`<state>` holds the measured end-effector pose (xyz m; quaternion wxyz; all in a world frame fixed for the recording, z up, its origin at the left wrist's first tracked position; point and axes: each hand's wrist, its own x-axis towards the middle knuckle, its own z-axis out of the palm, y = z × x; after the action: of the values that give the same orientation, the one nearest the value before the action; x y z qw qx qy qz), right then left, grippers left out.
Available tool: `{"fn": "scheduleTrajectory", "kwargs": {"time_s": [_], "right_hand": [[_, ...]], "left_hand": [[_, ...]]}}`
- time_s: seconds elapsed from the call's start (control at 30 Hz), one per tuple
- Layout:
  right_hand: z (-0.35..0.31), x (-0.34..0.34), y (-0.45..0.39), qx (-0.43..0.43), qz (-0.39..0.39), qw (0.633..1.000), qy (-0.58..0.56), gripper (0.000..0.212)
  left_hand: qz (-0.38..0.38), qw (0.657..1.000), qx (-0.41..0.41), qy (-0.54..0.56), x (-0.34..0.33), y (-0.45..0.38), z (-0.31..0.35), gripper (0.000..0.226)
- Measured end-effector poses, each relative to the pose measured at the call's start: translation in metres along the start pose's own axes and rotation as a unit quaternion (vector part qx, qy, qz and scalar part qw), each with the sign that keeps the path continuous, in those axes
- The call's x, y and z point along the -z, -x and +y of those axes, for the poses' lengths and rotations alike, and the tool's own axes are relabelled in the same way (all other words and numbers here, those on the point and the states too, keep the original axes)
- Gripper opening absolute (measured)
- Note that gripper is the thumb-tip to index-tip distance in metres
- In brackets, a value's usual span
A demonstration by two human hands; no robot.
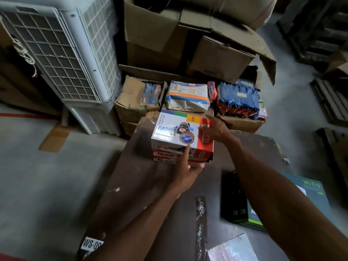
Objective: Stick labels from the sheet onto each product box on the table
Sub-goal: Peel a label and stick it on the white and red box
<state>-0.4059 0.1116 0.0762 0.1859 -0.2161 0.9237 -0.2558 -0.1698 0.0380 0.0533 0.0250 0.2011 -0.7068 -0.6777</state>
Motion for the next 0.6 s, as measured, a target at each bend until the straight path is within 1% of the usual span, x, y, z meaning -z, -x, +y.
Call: {"fn": "scheduleTrajectory", "kwargs": {"time_s": [0.07,0.17,0.23,0.3,0.37,0.43,0.5,0.6], "right_hand": [[-0.003,0.003,0.006,0.0,0.026,1.0,-0.012,0.063],[-0.003,0.004,0.021,0.021,0.068,0.997,-0.018,0.044],[-0.001,-0.001,0.033,0.035,0.064,0.997,-0.027,0.031],[0.004,-0.008,0.045,0.022,0.054,0.997,-0.048,0.024],[0.01,-0.015,0.055,0.009,0.058,0.995,-0.083,0.022],[0.011,-0.02,0.072,-0.024,0.043,0.989,-0.14,0.025],[0.008,-0.024,0.088,-0.065,0.018,0.971,-0.228,0.027],[-0.002,-0.03,0.116,-0.08,-0.022,0.938,-0.338,0.033]], "left_hand": [[0.004,1.0,-0.003,0.006,0.001,-0.002,-0.004,0.087],[0.034,0.999,-0.01,0.013,0.003,-0.001,-0.015,0.089],[0.052,0.998,-0.014,0.02,0.001,0.004,-0.026,0.088],[0.069,0.997,-0.014,0.018,0.0,0.012,-0.031,0.084],[0.098,0.995,-0.02,-0.002,0.002,0.019,-0.033,0.081],[0.131,0.991,-0.028,0.002,0.004,0.027,-0.035,0.08],[0.158,0.987,-0.035,0.005,0.005,0.035,-0.033,0.079],[0.182,0.983,-0.037,0.0,0.008,0.049,-0.028,0.083]]}}
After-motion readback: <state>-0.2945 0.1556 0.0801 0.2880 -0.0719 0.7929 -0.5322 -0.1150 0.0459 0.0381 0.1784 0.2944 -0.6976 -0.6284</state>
